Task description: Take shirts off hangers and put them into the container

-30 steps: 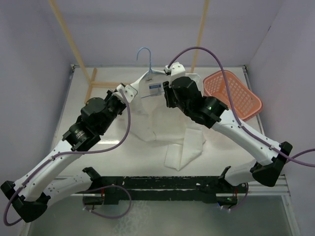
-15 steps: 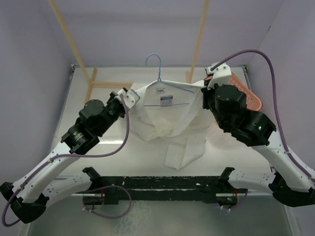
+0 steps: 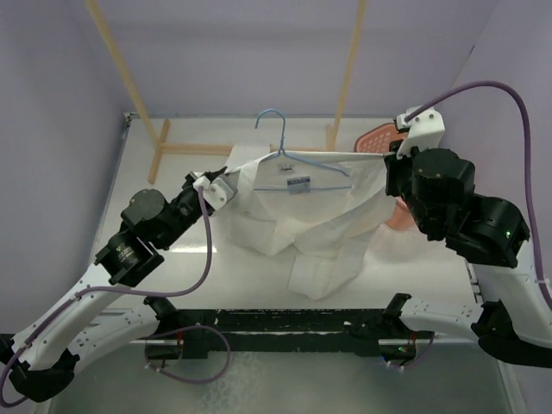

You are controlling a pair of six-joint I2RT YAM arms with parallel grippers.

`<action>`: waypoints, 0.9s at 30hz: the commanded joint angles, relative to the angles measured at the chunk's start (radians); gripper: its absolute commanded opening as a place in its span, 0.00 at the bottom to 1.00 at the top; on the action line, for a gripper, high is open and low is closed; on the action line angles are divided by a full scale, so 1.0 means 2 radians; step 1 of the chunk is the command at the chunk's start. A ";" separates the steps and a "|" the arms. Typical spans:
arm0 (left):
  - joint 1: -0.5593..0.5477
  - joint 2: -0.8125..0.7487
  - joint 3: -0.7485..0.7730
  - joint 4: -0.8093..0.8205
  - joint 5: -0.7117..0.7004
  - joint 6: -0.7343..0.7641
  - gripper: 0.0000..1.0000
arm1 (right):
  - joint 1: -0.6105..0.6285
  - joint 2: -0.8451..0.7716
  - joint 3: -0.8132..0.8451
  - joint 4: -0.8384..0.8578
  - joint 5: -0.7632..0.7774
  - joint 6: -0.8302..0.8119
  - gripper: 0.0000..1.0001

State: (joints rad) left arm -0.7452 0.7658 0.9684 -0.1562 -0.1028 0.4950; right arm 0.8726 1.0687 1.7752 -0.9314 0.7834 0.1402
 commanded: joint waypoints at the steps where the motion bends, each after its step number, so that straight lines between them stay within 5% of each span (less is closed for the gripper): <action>1: 0.015 -0.017 0.020 0.009 -0.073 0.014 0.00 | -0.014 -0.035 0.034 -0.064 0.173 -0.032 0.09; 6: 0.015 -0.007 0.038 0.002 -0.068 0.000 0.00 | -0.014 -0.050 0.030 -0.075 0.080 0.003 0.33; 10: 0.014 0.013 0.059 -0.011 -0.076 -0.020 0.00 | -0.014 -0.094 -0.050 -0.018 -0.016 0.025 0.72; 17: 0.015 0.021 0.100 -0.052 -0.067 -0.044 0.00 | -0.014 -0.175 -0.228 0.114 -0.203 0.063 0.76; 27: 0.015 0.020 0.114 -0.071 -0.050 -0.066 0.00 | -0.014 -0.197 -0.379 0.309 -0.258 0.038 0.75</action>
State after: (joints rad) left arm -0.7193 0.8242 1.1408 -0.3470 -0.2138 0.4137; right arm 0.8440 0.7193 1.0458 -0.5575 0.3576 0.2363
